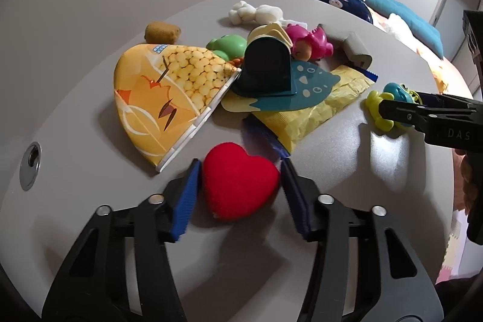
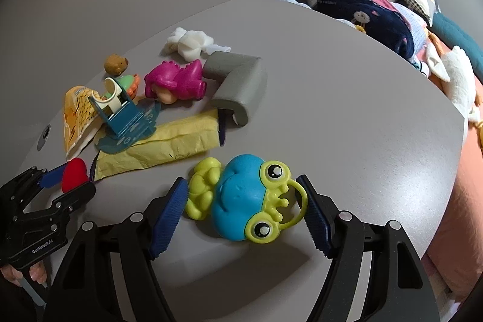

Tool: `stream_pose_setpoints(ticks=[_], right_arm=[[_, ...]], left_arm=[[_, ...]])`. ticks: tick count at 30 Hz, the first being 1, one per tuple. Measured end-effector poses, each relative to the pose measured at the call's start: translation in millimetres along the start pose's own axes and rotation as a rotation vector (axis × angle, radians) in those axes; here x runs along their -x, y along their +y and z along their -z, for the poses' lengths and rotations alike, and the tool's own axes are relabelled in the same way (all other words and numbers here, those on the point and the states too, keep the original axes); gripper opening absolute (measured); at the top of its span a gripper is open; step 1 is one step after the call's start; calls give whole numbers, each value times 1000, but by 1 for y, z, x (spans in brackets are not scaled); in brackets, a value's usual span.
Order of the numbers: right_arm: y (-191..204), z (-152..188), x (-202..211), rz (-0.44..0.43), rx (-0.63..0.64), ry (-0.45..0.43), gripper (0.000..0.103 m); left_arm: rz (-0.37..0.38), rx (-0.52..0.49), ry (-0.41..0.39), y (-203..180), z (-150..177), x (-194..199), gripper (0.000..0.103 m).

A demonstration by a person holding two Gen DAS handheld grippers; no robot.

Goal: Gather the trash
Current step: 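Grasp the red heart plush with the left tool while the right tool grasps the frog toy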

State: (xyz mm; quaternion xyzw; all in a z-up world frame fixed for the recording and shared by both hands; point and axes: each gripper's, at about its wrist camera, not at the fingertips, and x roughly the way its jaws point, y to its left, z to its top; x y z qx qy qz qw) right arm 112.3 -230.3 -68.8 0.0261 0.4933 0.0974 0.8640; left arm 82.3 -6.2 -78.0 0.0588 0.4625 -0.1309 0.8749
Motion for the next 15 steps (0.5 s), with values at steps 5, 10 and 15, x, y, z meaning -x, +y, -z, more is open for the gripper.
stream_pose_setpoints(ticks=[5,10,15], right_arm=[[3,1,3,-27,8,5,68],[5,-1,9,-25,19,1,62],[6,3,16,-42,14,-13,55]], left_arm=[[3,2,-14,0,2,1,47],[8,0,-29,-2,3,9,47],[14,10,-44,-3,3,19,47]])
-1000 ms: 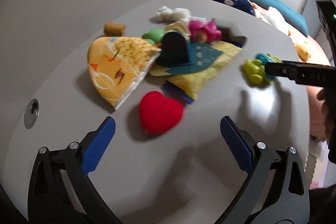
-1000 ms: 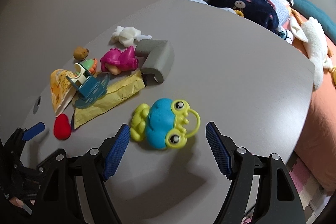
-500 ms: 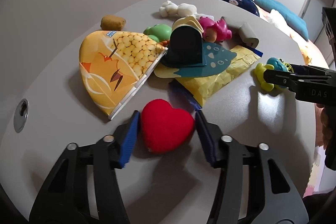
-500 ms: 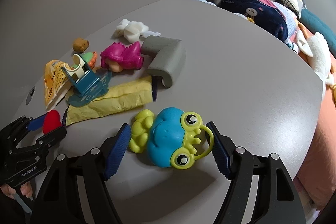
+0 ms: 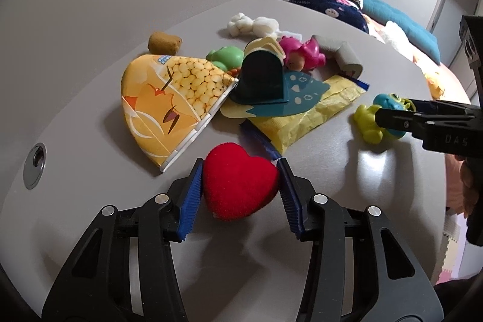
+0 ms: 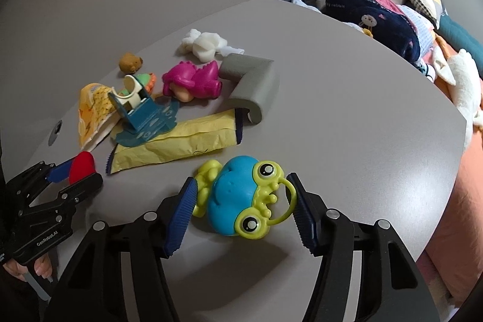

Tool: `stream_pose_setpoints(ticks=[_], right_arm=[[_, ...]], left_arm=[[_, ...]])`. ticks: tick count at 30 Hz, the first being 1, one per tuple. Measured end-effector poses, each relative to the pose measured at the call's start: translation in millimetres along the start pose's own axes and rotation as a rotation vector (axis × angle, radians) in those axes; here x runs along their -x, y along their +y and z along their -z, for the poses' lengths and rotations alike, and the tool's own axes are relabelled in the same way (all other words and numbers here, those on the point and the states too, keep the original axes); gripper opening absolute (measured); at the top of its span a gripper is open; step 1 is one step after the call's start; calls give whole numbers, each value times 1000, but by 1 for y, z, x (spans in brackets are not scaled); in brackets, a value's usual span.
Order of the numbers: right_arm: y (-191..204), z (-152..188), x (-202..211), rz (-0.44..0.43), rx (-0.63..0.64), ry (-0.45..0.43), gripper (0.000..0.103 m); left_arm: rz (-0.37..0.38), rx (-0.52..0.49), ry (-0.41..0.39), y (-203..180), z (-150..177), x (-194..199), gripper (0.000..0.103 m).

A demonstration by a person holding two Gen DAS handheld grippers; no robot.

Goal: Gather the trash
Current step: 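Grasp the red heart plush with the left tool while the right tool grasps the frog toy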

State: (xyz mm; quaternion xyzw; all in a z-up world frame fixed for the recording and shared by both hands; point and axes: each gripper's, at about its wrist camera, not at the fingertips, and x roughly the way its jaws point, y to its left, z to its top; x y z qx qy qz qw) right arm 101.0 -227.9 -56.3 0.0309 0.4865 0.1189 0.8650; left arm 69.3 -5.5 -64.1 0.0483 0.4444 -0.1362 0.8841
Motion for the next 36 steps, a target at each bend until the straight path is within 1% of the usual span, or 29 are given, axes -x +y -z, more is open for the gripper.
stream_pose_setpoints(ticks=[1,2,5,7,8,10,16,23,36], right_arm=[[0,0,5,-15,-5,-20,46],[0,-1,11,-33,-10,-33,44],[3,-4,17,6,17,-31,42],[2,-2,20,-3,13,-33,41],[0,-1,22,-7,8,-35,37],[-1,2,29,-17,2,-49,37],[-7,9,54,-7,-4,-99,37],[-30,19,85,21,-57,-144,37],[-70,49,132,79,-143,-197,37]], left_arm=[[0,-6,-4,-2,-1,2,47],[1,-12,-8,-4,-2,4,47],[1,-27,-20,-10,-4,8,47],[4,-22,-27,-11,-5,9,47],[8,-19,-32,-13,-5,12,47],[17,-24,-40,-17,-5,15,47],[33,-63,-65,-32,-11,24,47],[69,-124,-87,-61,-18,30,47],[151,-232,-104,-120,-23,38,47]])
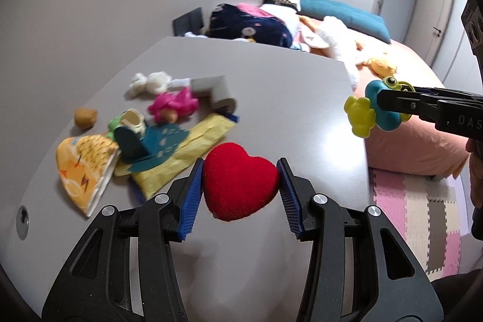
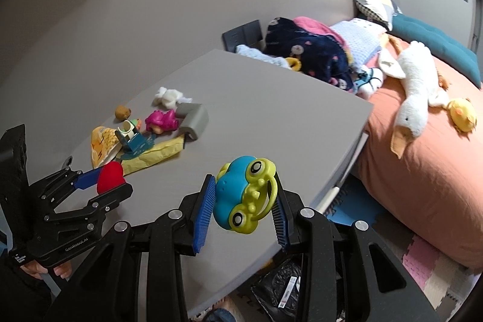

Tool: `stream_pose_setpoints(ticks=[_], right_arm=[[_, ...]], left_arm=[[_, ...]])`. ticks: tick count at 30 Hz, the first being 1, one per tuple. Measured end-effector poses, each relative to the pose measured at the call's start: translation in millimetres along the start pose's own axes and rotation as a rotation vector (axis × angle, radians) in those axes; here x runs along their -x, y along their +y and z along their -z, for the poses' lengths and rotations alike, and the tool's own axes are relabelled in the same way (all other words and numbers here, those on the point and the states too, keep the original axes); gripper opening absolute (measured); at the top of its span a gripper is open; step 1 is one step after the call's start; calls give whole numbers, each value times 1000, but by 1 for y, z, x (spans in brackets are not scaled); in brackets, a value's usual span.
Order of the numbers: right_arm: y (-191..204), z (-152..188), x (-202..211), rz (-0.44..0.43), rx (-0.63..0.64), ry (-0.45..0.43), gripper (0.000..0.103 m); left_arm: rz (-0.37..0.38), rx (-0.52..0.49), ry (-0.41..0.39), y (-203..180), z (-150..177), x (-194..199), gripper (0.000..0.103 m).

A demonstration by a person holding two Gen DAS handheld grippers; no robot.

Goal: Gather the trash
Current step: 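Grasp the red heart plush with the left tool while the right tool grasps the frog toy, then carry heart and frog toy over the black bin and release both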

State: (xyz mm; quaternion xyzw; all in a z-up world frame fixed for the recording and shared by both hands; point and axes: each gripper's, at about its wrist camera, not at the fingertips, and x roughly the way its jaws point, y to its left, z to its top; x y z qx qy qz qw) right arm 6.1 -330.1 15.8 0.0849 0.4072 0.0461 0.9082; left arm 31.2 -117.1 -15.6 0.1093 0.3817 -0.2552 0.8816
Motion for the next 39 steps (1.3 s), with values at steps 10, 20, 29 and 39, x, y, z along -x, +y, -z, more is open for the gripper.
stream_pose_setpoints(ticks=[10,20,29,39], right_arm=[[-29,15,27,43,-54,-25,37],[-56,31,54,99,-112,-53,38],[-79,45,76,154,-169,-77,38],[-109,66,102,224,-248,-75,38]], left_arm=[[62,-84,-13,-40,-10,1,47],[126,-158,-15,-77,-14,1,47],[191,-224,-17,-109,-18,2,47],[319,-333,28,-160,-14,-7,47]])
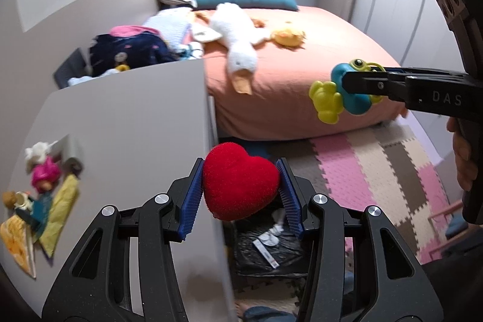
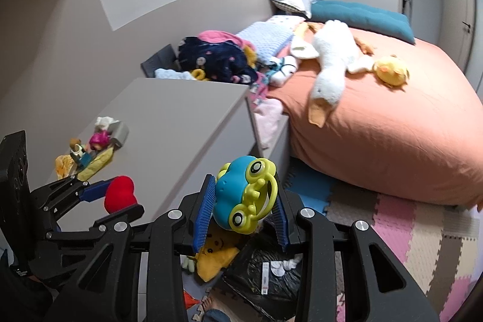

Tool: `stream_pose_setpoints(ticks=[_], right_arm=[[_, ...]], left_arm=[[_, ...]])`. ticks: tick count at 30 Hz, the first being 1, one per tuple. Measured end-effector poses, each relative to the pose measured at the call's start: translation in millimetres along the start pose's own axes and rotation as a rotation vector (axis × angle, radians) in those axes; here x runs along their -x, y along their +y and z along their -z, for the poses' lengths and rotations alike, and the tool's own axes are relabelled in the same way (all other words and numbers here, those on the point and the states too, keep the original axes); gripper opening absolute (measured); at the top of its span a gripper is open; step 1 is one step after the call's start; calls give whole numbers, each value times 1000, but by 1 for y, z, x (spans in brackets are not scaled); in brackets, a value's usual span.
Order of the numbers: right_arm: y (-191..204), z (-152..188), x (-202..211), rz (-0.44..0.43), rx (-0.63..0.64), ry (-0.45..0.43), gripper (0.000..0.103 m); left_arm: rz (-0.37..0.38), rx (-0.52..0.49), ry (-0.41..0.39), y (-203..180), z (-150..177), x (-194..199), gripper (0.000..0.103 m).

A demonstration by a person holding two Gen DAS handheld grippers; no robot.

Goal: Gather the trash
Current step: 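Carry heart and frog toy over the black bin and release both, then move both open tools back over the table toward the remaining toys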

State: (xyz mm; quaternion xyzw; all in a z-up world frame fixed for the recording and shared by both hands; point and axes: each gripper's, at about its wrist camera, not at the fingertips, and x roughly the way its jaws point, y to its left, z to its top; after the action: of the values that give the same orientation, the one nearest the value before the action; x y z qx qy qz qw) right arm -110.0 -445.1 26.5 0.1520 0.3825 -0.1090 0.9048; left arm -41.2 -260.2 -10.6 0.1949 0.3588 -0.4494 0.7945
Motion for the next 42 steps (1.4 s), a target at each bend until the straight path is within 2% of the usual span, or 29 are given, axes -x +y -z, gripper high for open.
stream_pose_setpoints(ticks=[2,3,4,5,6,10,17,26,42], right_arm=[[-7,2,2,8,-15,8,38],[-12,4,3,6,-28,16,44],[-15,5,4,8,-42,18,52],[-20,7,7,21,-63,8,67],[-24,9,10,35,-74,-5,71],[-35,10,14,88,-99,-18,71],[-41,9,10,85,-119,-16,73],[-17,1,-7,34,-69,-1,73],[57,-16,-48,-102,72,50,73]], left_arm=[[32,-20,24,-8,-1,-6,48],[46,-27,44,-11,-1,-8,59],[54,-34,73,-13,-1,-13,88],[43,-41,88,-16,0,-16,98],[29,-56,83,-18,1,-16,96],[22,-82,91,-23,4,-20,96],[1,-60,96,-12,5,-19,96],[-46,-21,101,7,13,-10,96],[-176,133,110,63,42,16,96]])
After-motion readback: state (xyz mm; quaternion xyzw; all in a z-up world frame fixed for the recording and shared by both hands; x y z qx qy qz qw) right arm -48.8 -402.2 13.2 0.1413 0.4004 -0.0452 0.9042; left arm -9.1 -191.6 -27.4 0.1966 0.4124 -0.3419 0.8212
